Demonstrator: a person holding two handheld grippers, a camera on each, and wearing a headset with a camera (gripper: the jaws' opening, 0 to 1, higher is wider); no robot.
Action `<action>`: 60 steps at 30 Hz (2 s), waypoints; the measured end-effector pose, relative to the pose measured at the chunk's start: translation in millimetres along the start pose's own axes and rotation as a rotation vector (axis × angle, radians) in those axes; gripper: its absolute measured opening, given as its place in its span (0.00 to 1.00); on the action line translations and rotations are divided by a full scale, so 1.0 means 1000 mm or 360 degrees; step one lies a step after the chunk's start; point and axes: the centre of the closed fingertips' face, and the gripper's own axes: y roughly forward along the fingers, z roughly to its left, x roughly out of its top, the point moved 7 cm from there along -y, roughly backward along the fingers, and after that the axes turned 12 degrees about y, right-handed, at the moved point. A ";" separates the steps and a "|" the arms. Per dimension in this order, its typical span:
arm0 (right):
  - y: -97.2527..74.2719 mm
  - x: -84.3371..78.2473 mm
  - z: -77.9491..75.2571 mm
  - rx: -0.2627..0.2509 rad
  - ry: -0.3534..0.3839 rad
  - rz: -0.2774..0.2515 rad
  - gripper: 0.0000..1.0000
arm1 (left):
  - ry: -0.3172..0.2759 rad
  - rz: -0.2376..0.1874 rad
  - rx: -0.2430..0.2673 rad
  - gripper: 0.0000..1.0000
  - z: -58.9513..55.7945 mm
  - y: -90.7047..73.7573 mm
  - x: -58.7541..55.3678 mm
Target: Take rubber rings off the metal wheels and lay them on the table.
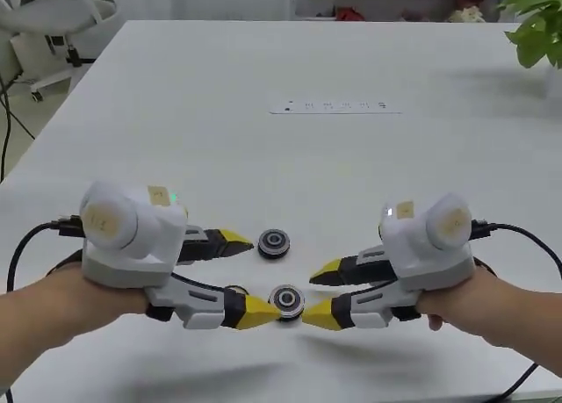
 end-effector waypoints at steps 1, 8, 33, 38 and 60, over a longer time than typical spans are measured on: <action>0.001 0.000 0.000 0.0005 -0.0004 0.0005 0.30 | -0.0003 0.0003 -0.0003 0.58 0.000 0.001 0.000; 0.004 -0.001 0.000 0.0010 -0.0018 0.0014 0.27 | 0.0006 0.0024 -0.0030 0.50 -0.003 0.008 -0.003; 0.004 -0.003 -0.001 0.0024 0.0020 -0.0004 0.26 | 0.0073 0.0124 -0.0124 0.30 -0.007 0.033 -0.012; 0.005 -0.003 -0.001 0.0027 0.0019 -0.0002 0.26 | 0.0092 0.0144 -0.0131 0.25 -0.008 0.036 -0.013; 0.010 -0.003 0.000 0.0020 0.0011 -0.0014 0.24 | 0.0135 0.0152 -0.0080 0.14 -0.007 0.038 -0.013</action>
